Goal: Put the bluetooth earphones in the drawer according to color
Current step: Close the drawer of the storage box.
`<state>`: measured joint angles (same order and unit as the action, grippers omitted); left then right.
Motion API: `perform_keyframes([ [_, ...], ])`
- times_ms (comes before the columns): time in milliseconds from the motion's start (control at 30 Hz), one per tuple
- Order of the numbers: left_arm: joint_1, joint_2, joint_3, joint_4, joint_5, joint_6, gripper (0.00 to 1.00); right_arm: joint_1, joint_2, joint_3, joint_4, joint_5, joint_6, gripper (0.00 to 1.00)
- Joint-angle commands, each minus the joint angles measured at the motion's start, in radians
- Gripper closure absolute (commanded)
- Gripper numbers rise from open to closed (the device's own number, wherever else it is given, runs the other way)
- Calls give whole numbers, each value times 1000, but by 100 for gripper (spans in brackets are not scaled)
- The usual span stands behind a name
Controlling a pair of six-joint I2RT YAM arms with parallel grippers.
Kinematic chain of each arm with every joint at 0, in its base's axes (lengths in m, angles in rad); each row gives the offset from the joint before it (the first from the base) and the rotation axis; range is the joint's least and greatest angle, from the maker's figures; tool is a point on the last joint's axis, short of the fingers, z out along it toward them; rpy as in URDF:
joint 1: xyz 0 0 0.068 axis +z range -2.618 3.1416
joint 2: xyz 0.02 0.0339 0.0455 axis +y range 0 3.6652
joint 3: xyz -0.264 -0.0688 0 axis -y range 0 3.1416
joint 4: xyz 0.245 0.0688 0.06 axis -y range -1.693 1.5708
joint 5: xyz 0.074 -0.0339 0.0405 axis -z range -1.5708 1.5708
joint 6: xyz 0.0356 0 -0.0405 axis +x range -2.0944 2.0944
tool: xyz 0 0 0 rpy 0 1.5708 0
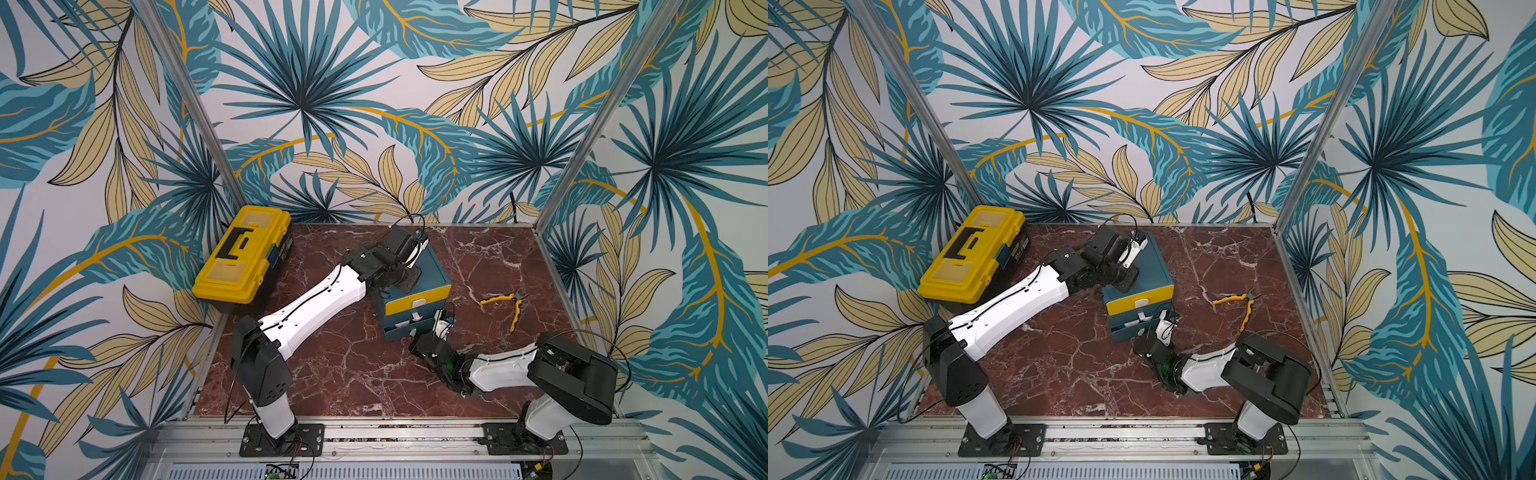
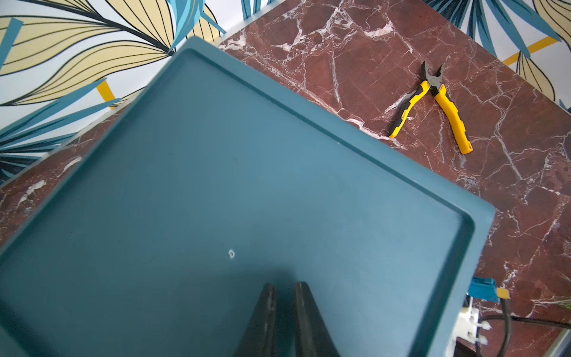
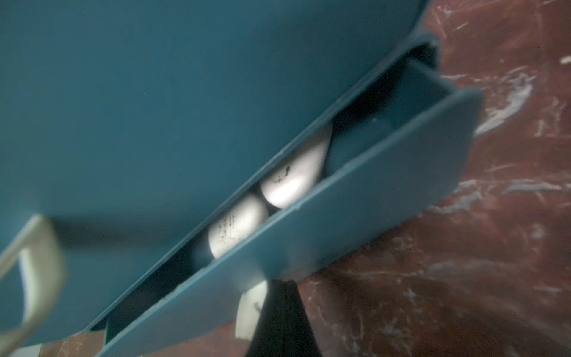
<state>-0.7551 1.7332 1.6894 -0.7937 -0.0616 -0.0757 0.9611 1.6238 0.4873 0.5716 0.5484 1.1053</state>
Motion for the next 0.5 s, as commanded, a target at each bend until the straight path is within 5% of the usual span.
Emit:
perform_keyframes([
  [0, 2, 62, -32, -153, 46, 4, 84, -1, 20, 40, 85, -42, -18, 100],
  [467, 12, 62, -35, -156, 45, 15, 84, -17, 80, 92, 130, -46, -8, 100],
])
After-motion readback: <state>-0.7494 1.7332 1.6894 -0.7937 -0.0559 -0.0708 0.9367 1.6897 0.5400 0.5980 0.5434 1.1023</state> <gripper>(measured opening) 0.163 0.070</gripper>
